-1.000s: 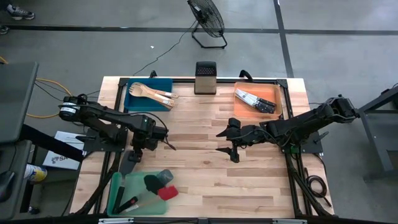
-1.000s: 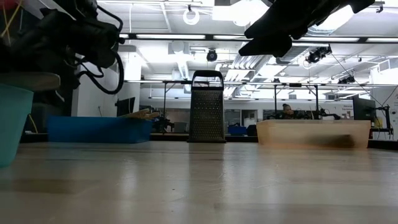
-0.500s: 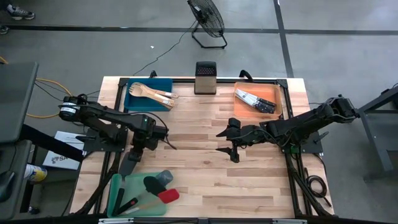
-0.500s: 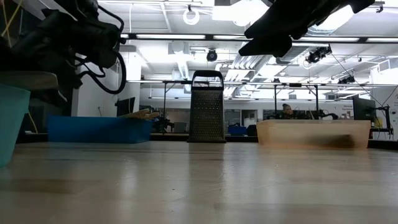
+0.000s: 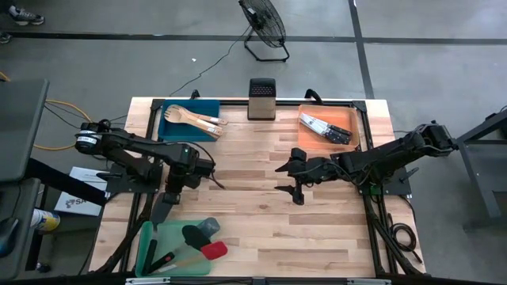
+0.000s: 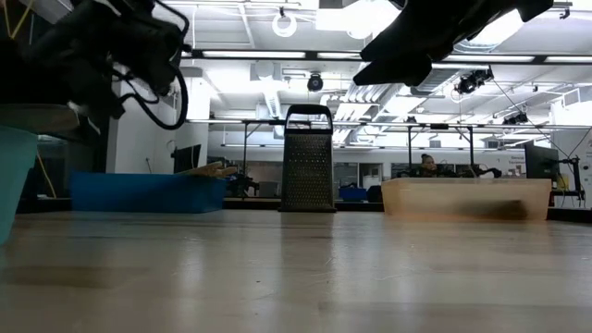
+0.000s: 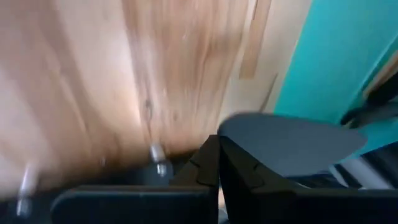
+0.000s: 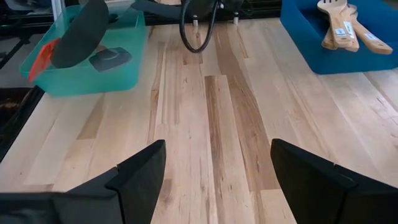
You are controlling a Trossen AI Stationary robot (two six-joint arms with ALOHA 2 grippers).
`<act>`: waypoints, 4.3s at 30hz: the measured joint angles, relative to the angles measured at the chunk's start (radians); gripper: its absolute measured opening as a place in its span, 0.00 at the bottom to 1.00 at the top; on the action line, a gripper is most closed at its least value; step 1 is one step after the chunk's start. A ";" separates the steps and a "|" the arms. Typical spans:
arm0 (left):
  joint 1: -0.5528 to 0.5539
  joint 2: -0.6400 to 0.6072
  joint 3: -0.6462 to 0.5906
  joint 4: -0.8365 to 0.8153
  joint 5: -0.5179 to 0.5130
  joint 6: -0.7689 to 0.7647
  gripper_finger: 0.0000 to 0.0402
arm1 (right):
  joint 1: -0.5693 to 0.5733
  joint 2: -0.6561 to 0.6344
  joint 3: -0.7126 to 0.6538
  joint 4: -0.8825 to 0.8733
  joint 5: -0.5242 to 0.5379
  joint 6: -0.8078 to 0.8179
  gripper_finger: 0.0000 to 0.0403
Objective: Pick & Place Kitchen Items
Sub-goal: Adjust the spatulas in the green bin, then return to Home Position
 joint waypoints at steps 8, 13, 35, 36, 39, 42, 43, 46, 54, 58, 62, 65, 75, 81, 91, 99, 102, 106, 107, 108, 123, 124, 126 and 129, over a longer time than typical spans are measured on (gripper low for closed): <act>-0.015 -0.020 0.110 -0.147 -0.074 -0.262 0.00 | 0.000 0.000 0.000 0.000 -0.001 0.012 0.70; -0.072 -0.040 0.130 -0.138 -0.039 -0.398 0.00 | 0.000 0.000 0.000 -0.012 0.000 0.022 0.70; -0.483 -0.152 -0.068 -0.126 -0.115 -1.516 0.00 | 0.001 0.000 -0.001 -0.045 0.000 0.070 0.70; -0.499 -0.152 -0.079 -0.104 -0.103 -1.541 0.00 | 0.001 0.000 -0.001 -0.044 0.000 0.069 0.70; -0.543 -0.152 -0.097 -0.076 -0.088 -1.608 0.00 | 0.001 0.000 -0.001 -0.044 0.000 0.068 0.70; -0.573 -0.152 -0.097 -0.068 -0.093 -1.668 0.00 | 0.001 0.000 -0.001 -0.044 0.000 0.068 0.70; -0.573 -0.152 -0.097 -0.065 -0.089 -1.680 0.00 | 0.001 0.000 -0.001 -0.044 0.000 0.068 0.70; -0.572 -0.152 -0.097 -0.049 -0.088 -1.692 0.00 | 0.001 0.000 -0.001 -0.043 0.000 0.068 0.70; -0.570 -0.152 -0.097 -0.025 -0.044 -1.690 0.00 | 0.001 0.000 -0.001 -0.043 0.000 0.069 0.70; -0.570 -0.150 -0.099 0.046 -0.041 -1.701 0.00 | 0.001 0.000 -0.001 -0.043 0.000 0.071 0.70; -0.570 -0.128 -0.099 0.084 -0.047 -1.736 0.00 | 0.001 0.000 -0.001 -0.043 0.000 0.071 0.70; -0.570 -0.094 -0.099 0.031 -0.039 -1.742 0.00 | 0.001 0.000 -0.001 -0.040 0.000 0.071 0.70; -0.570 -0.061 -0.099 0.207 -0.092 -1.674 0.00 | 0.001 0.000 0.000 -0.043 0.000 0.068 0.70; -0.570 -0.061 -0.099 0.251 -0.119 -1.621 0.00 | 0.001 0.000 0.000 -0.043 0.000 0.058 0.70; -0.570 -0.115 -0.079 0.246 -0.195 -1.621 0.00 | 0.000 0.000 0.000 -0.043 0.000 0.048 0.70; -0.570 -0.126 -0.005 0.245 -0.251 -1.542 0.00 | 0.000 0.000 0.000 -0.040 0.000 0.042 0.70; -0.570 -0.126 0.005 0.265 -0.267 -1.520 0.00 | 0.000 0.000 0.000 -0.040 0.000 0.042 0.70; -0.570 -0.126 0.006 0.333 -0.276 -1.486 0.00 | 0.000 0.000 0.000 -0.040 0.000 0.042 0.70; -0.570 -0.126 0.006 0.352 -0.277 -1.474 0.00 | 0.000 0.000 0.000 -0.040 0.000 0.042 0.70; -0.570 -0.126 0.006 0.371 -0.277 -1.463 0.00 | 0.000 0.000 0.000 -0.040 0.000 0.042 0.70; -0.570 -0.126 0.006 0.411 -0.300 -1.379 0.00 | 0.000 0.000 0.000 -0.040 0.004 0.041 0.70; -0.570 -0.126 0.006 0.410 -0.306 -1.378 0.00 | 0.000 0.000 0.000 -0.040 0.004 0.041 0.70; -0.570 -0.126 0.006 0.399 -0.311 -1.378 0.00 | 0.000 0.000 0.000 -0.040 0.003 0.041 0.70; -0.570 -0.126 0.006 0.384 -0.314 -1.378 0.00 | 0.000 0.000 0.000 -0.040 0.002 0.044 0.70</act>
